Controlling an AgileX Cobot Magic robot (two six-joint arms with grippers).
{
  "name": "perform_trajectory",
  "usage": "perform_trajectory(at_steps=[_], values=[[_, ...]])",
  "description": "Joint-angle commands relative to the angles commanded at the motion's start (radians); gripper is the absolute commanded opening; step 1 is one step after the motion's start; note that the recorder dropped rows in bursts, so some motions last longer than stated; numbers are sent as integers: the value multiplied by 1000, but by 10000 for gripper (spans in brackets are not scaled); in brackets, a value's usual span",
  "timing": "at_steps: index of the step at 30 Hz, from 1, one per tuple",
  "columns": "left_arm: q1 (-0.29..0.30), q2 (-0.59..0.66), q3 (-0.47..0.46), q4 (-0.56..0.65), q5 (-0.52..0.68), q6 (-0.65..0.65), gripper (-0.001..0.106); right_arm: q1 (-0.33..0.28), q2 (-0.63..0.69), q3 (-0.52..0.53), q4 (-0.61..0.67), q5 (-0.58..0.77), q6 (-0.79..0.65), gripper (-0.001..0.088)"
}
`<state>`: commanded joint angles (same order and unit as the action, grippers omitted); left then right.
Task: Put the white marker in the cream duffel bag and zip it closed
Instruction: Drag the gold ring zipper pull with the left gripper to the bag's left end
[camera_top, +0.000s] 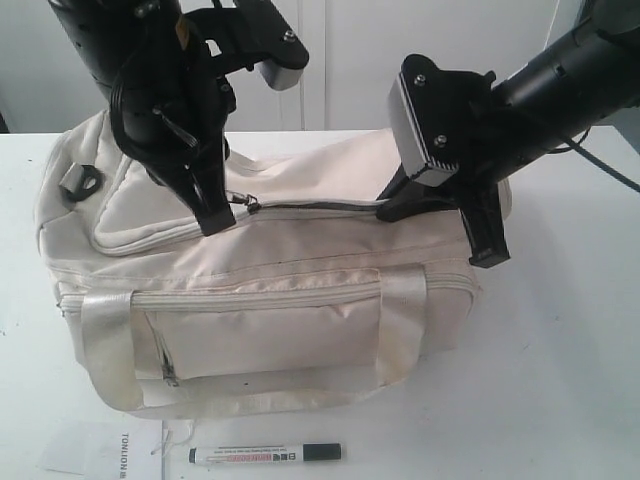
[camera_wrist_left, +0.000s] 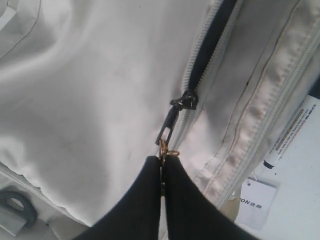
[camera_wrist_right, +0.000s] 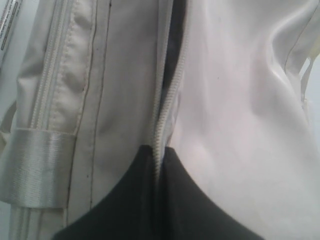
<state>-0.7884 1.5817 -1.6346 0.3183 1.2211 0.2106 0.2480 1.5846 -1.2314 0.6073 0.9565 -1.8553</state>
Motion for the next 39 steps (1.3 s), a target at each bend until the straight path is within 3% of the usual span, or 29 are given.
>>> perform_trajectory(at_steps=[13,39], values=[[69,0,0,-52,0,28,0,0,0,0,0,-4,6,0],[68,0,0,12,0,59,0,0,0,0,-19,-10,31,0]])
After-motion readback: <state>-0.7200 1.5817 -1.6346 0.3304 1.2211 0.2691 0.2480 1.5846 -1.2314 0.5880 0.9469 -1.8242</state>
